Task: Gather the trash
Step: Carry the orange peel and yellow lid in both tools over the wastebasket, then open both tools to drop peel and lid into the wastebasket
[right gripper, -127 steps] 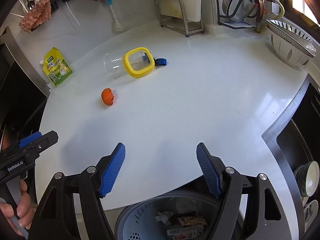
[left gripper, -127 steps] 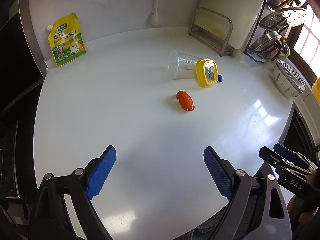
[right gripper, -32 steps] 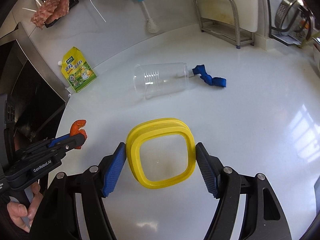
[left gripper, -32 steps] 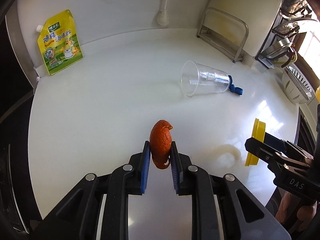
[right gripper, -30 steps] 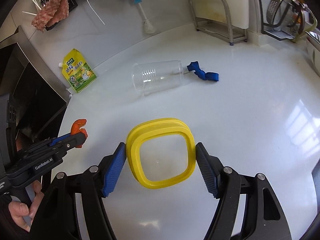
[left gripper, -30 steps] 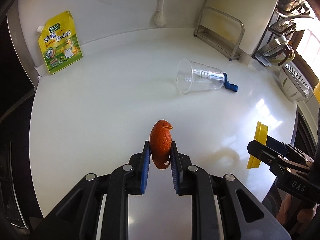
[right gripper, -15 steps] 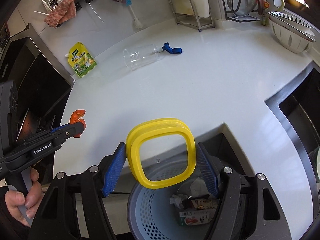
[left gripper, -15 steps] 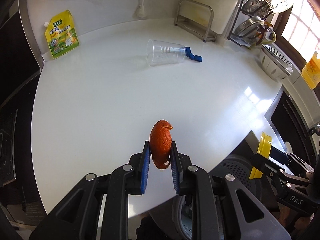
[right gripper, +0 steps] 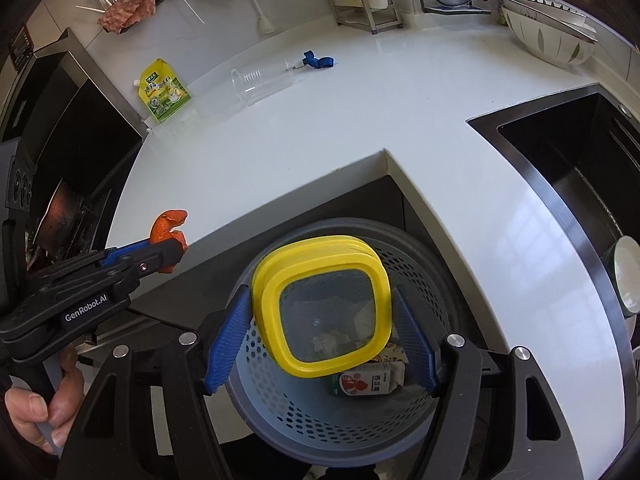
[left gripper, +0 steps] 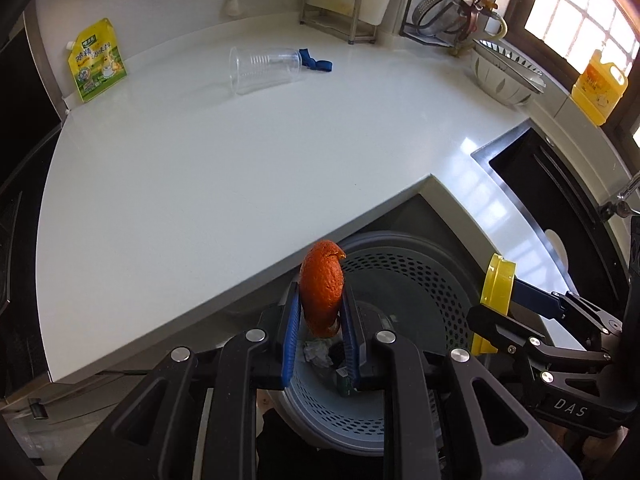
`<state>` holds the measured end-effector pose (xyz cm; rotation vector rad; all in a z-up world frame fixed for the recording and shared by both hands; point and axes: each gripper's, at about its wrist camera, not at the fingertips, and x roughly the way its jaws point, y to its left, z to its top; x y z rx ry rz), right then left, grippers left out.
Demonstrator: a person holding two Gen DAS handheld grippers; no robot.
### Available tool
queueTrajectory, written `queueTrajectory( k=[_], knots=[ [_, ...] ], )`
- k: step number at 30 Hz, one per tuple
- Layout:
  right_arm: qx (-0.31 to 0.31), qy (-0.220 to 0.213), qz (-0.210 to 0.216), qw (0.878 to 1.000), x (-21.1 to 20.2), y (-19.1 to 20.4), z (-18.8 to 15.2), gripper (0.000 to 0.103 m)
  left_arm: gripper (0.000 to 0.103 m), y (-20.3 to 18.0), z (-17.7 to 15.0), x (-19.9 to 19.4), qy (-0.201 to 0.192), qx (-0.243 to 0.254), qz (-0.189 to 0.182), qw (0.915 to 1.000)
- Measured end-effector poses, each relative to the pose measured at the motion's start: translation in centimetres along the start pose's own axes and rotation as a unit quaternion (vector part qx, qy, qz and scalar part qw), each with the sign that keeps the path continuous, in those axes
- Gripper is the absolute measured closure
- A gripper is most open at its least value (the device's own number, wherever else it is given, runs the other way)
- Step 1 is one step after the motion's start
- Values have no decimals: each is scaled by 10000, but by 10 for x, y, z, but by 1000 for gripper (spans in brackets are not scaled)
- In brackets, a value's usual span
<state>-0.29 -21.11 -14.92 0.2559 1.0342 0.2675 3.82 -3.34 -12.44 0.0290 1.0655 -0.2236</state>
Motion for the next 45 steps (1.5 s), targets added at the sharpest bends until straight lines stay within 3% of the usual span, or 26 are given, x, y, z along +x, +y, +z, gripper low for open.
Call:
queueTrajectory(
  k=[18,22,27,29,37,45],
  knots=[
    [-156,384,100,9991,8,-11,-16,35,80,-20,-34,12,243,-151,19,9996],
    [-285,295,44,9991,3,-8,-13,34,69,-21,-34,5,155,-157,56,9997],
    [-220,222,139,9994,-3,-10,-12,22,45,-16,-34,-2,73,-245,98,9996],
    [-200,201,142,9995,-4,-10,-11,22,40,-15,-34,-4,57,-287,122,9995],
    [-184,82,74,9998,-14,-7,-10,22,38,-8,-36,-14,-31,-357,205,9991],
    [-96,-166,-35,9998,-31,-5,-3,22,30,7,-27,-40,-345,-515,316,9976]
  ],
)
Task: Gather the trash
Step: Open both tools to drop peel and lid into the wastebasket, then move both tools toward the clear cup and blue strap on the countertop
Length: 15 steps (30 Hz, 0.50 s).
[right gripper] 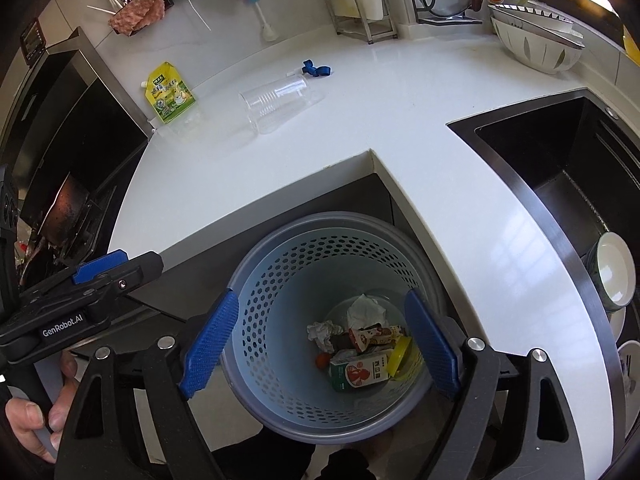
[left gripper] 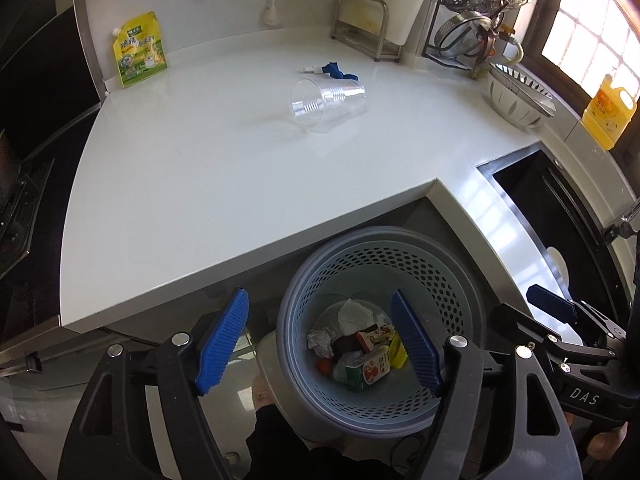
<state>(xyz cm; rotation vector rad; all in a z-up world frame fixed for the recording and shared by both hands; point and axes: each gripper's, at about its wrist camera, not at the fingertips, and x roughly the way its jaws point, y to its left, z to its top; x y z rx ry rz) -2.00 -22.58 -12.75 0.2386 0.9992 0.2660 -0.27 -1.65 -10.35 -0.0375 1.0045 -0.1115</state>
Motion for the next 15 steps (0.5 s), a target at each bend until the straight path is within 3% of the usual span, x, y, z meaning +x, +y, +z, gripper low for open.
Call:
queueTrajectory(
  k=[9,15],
  knots=[
    [-71,-274,-47,9996,-5,19,19,22,23,33,21,-31,-468,-249,136,9985],
    [-103,-422,-145,9990,0,37,35,22,22,63,52,-32,-682,-357,313,9965]
  ],
)
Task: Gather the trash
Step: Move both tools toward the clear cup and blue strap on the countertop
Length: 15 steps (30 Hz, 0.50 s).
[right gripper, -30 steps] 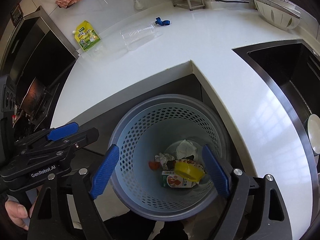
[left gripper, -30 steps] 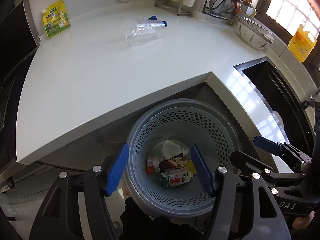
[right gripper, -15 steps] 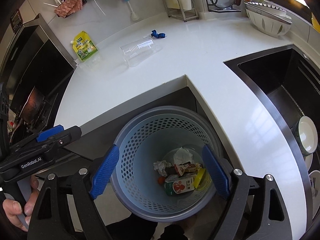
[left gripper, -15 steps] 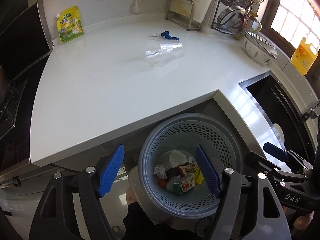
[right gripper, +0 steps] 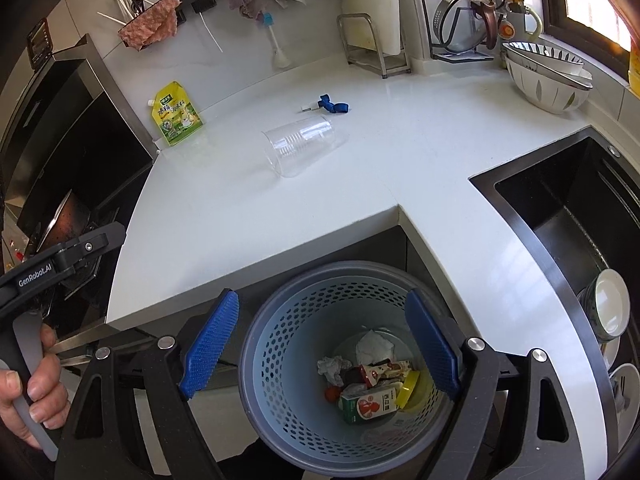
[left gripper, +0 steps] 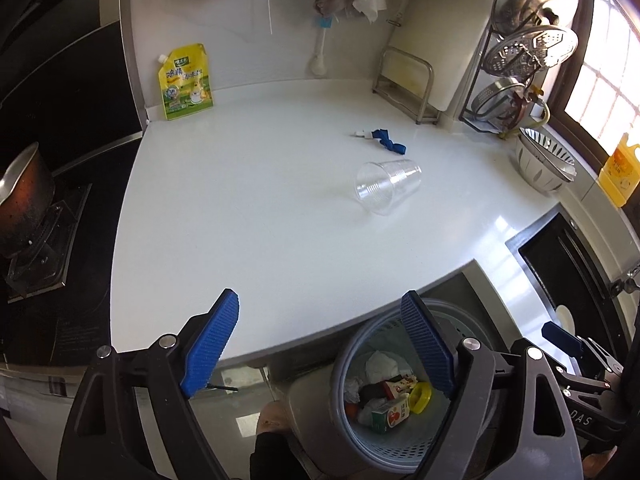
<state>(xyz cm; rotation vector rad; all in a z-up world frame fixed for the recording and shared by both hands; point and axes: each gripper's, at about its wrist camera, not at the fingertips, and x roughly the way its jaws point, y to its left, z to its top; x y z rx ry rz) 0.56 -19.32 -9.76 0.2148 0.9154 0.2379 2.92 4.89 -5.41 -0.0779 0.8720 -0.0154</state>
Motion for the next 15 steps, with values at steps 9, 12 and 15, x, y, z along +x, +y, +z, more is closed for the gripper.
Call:
queueTrajectory(
  k=[9,12,15],
  knots=[
    [170,-51,-248,9995,27,26,34,22,22,43,51,32,32,34,98,9999],
    [222,-60,-313,9992,40,37,50,22,21,56,67,44,8,94,76,9999],
    [282,-85,-429,9986,55,46,65,22,20,67,84,58,29,121,20,9999]
  ],
)
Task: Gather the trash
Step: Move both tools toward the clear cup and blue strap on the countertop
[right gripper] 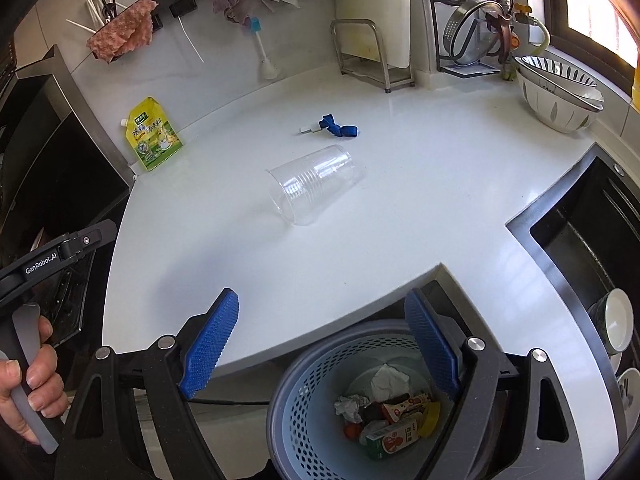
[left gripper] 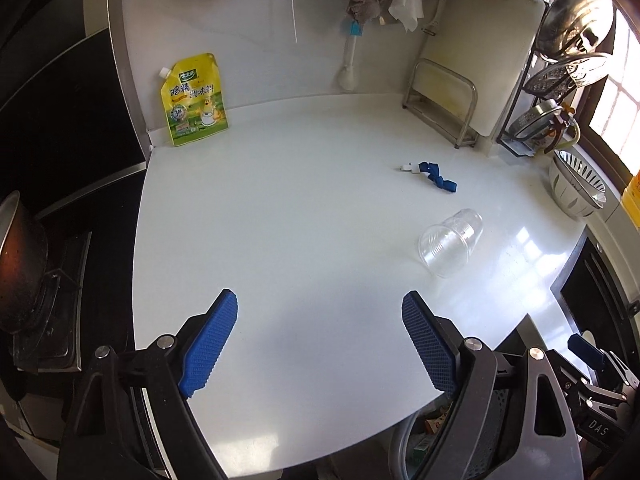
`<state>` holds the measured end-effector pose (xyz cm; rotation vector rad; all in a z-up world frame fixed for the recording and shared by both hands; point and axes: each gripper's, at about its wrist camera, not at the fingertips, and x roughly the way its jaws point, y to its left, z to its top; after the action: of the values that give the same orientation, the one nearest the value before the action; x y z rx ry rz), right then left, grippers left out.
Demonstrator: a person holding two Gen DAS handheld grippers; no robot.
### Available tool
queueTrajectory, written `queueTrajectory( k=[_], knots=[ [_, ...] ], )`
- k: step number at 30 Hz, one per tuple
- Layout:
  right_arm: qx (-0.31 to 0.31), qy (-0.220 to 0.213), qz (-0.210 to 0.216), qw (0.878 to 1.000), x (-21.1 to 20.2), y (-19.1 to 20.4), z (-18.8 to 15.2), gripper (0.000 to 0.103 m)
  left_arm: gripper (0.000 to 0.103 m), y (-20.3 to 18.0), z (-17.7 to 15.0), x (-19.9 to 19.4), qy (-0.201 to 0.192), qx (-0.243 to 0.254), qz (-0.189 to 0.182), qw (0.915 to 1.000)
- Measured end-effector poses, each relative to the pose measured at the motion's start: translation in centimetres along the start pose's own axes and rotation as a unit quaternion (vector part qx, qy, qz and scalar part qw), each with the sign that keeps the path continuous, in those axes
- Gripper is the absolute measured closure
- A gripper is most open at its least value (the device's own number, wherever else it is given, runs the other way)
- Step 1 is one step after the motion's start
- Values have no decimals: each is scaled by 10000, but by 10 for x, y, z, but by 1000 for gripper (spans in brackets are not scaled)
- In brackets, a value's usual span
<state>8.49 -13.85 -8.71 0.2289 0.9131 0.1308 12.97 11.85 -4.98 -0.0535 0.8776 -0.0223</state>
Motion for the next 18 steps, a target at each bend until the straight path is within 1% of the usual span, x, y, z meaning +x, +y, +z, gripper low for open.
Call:
queueTrajectory(
  k=[6,7,10,15,18],
  knots=[
    [320,-16,-233,9992,37,15,21,22,17,15,28,33,17,218,-98,9997],
    [383,-18,-308,9988,44,18,24,22,17,17,31,40,37,264,-113,9996],
    [632,-31,-351,9974,64,24,31,22,17,22,42,62,139,379,-137,9991],
    [957,-45,-639,9934,100,31,36,22,17,26,56,88,188,544,-211,9981],
    [1144,-43,-804,9902,120,33,40,22,17,28,61,101,233,547,-256,9979]
  ],
)
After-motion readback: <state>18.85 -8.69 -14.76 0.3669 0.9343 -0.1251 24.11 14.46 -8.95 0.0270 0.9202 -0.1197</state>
